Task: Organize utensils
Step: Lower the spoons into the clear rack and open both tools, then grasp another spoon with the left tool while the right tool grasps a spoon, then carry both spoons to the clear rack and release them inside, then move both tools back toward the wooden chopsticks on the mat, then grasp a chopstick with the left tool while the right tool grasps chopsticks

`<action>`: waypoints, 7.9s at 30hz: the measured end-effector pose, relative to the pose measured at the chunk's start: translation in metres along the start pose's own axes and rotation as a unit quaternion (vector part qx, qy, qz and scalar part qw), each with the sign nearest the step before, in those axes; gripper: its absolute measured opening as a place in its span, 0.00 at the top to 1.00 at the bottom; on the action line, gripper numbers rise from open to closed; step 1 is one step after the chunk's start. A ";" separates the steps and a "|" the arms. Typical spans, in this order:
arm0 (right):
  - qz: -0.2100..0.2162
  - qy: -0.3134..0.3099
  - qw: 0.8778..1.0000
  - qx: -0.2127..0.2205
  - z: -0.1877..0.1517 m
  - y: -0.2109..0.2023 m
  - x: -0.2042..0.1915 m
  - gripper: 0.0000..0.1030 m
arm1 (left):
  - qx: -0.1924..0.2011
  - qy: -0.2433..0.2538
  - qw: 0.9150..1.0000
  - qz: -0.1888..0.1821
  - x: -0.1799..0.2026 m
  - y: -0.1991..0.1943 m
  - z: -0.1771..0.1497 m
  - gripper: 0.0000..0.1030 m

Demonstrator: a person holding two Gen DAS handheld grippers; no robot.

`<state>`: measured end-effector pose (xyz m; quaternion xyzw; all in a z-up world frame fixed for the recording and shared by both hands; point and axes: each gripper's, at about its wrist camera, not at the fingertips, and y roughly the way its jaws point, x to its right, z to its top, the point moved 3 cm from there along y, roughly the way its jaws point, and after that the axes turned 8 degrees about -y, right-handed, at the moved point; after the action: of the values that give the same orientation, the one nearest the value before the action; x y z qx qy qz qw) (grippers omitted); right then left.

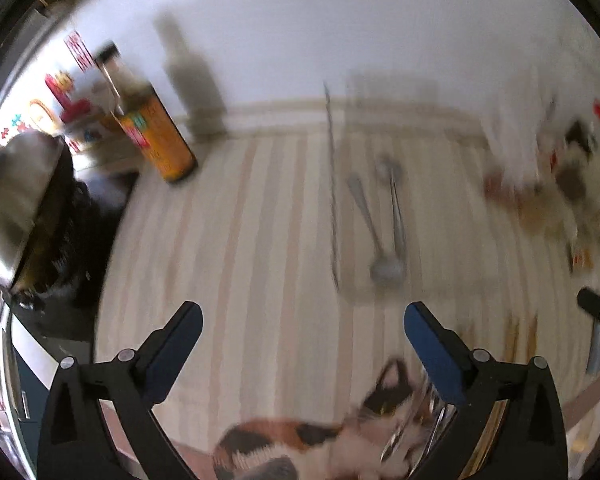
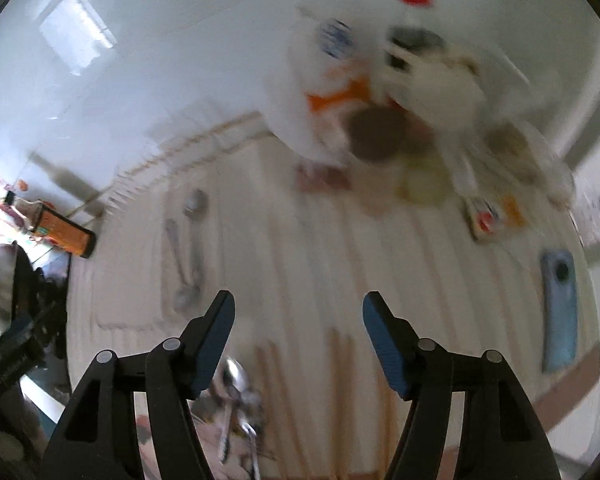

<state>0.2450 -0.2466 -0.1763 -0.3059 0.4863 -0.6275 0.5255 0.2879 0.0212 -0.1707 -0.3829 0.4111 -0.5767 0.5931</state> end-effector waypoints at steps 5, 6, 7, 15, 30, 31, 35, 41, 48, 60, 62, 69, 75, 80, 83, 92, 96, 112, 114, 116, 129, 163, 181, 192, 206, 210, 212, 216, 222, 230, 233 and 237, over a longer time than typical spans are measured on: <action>-0.007 0.033 0.997 -0.068 -0.052 0.018 0.036 0.37 | -0.055 0.051 0.997 -0.005 0.026 0.029 -0.054 0.01; -0.004 0.036 0.996 -0.077 -0.061 0.022 0.039 0.38 | -0.066 0.063 0.996 -0.007 0.032 0.034 -0.063 0.03; -0.003 0.036 0.995 -0.089 -0.071 0.026 0.043 0.41 | -0.080 0.077 0.994 -0.015 0.040 0.042 -0.072 0.06; -0.015 0.058 0.989 -0.133 -0.121 0.047 0.060 0.51 | -0.143 0.148 0.977 -0.050 0.085 0.083 -0.105 0.60; 0.034 0.034 0.987 -0.154 -0.135 0.045 0.007 0.52 | -0.176 0.003 0.984 -0.031 0.001 0.091 -0.128 0.95; 0.048 0.027 0.985 -0.161 -0.137 0.049 -0.005 0.52 | -0.180 -0.008 0.983 -0.030 -0.007 0.090 -0.132 0.95; 0.067 -0.011 0.981 -0.182 -0.147 0.068 -0.049 0.55 | -0.192 -0.042 0.980 -0.036 -0.028 0.086 -0.152 0.95; 0.033 -0.057 0.975 -0.211 -0.163 0.097 -0.083 0.81 | -0.204 -0.076 0.973 -0.082 -0.053 0.083 -0.168 0.95; -0.021 -0.104 0.974 -0.202 -0.163 0.105 -0.102 0.93 | -0.226 -0.120 0.955 -0.149 -0.090 0.090 -0.172 0.90; -0.015 -0.121 0.974 -0.189 -0.158 0.105 -0.103 0.94 | -0.169 -0.038 0.983 -0.054 -0.042 0.090 -0.134 0.70; -0.017 -0.119 0.974 -0.190 -0.154 0.100 -0.088 0.94 | -0.173 -0.036 0.983 -0.055 -0.044 0.093 -0.134 0.68; -0.015 -0.116 0.975 -0.190 -0.152 0.092 -0.075 0.94 | -0.167 -0.032 0.984 -0.047 -0.028 0.110 -0.119 0.58; -0.016 -0.114 0.975 -0.189 -0.153 0.099 -0.083 0.94 | -0.153 -0.024 0.987 -0.030 -0.010 0.117 -0.116 0.60; -0.025 -0.119 0.975 -0.188 -0.154 0.101 -0.086 0.94 | -0.140 -0.009 0.990 -0.028 -0.006 0.112 -0.106 0.69; -0.030 -0.114 0.976 -0.183 -0.155 0.101 -0.087 0.94 | -0.137 0.004 0.990 -0.025 -0.007 0.105 -0.102 0.69; -0.035 -0.112 0.975 -0.189 -0.154 0.102 -0.085 0.94 | -0.136 0.014 0.990 -0.032 0.001 0.100 -0.108 0.69; -0.039 -0.106 0.975 -0.189 -0.148 0.103 -0.085 0.94 | -0.133 0.014 0.990 -0.034 0.001 0.099 -0.107 0.69; -0.042 -0.106 0.980 -0.164 -0.140 0.097 -0.102 0.98 | -0.111 0.022 0.993 -0.030 -0.004 0.081 -0.099 0.69; -0.037 -0.103 0.981 -0.161 -0.136 0.096 -0.104 0.98 | -0.102 0.025 0.994 -0.029 -0.005 0.074 -0.096 0.69; -0.031 -0.100 0.982 -0.159 -0.134 0.093 -0.105 0.98 | -0.093 0.027 0.995 -0.027 -0.008 0.065 -0.091 0.69; 0.007 -0.086 0.990 -0.114 -0.092 0.058 -0.111 0.98 | -0.039 0.025 0.998 -0.035 -0.014 0.015 -0.067 0.69; 0.070 -0.091 0.993 -0.011 0.104 0.020 -0.119 0.98 | -0.064 -0.024 0.985 -0.158 0.028 -0.020 0.137 0.69; 0.037 -0.070 0.996 -0.038 0.082 0.038 -0.070 0.52 | 0.036 -0.048 0.997 -0.041 -0.002 -0.021 0.109 0.05; -0.009 -0.009 1.000 0.002 0.013 -0.011 0.014 0.38 | 0.014 -0.015 1.000 -0.007 0.016 -0.017 0.041 0.00; -0.012 0.045 0.993 -0.105 -0.097 0.024 0.092 0.85 | -0.179 0.042 0.980 -0.070 0.110 0.054 -0.105 0.43; -0.006 0.041 0.991 -0.127 -0.112 0.033 0.092 0.85 | -0.196 0.058 0.977 -0.064 0.125 0.070 -0.120 0.63; 0.004 0.038 0.990 -0.134 -0.118 0.035 0.087 0.85 | -0.198 0.064 0.976 -0.063 0.129 0.074 -0.124 0.79; 0.022 0.027 0.989 -0.144 -0.126 0.038 0.073 0.85 | -0.190 0.068 0.976 -0.081 0.129 0.072 -0.125 0.97; 0.046 0.002 0.987 -0.155 -0.128 0.043 0.044 0.85 | -0.196 0.037 0.976 -0.084 0.095 0.075 -0.124 0.98; 0.074 -0.043 0.981 -0.172 -0.124 0.057 -0.001 0.83 | -0.220 -0.048 0.966 -0.125 0.052 0.075 -0.119 0.94; 0.076 -0.068 0.976 -0.192 -0.129 0.069 -0.017 0.82 | -0.222 -0.057 0.967 -0.113 0.039 0.077 -0.116 0.92; 0.055 -0.106 0.969 -0.215 -0.140 0.091 -0.032 0.83 | -0.222 -0.057 0.969 -0.093 0.034 0.078 -0.111 0.71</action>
<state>0.1607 -0.1733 -0.3047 -0.4490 0.5674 -0.4429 0.5294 0.2137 -0.0071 -0.2851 -0.5733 0.4571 -0.5012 0.4595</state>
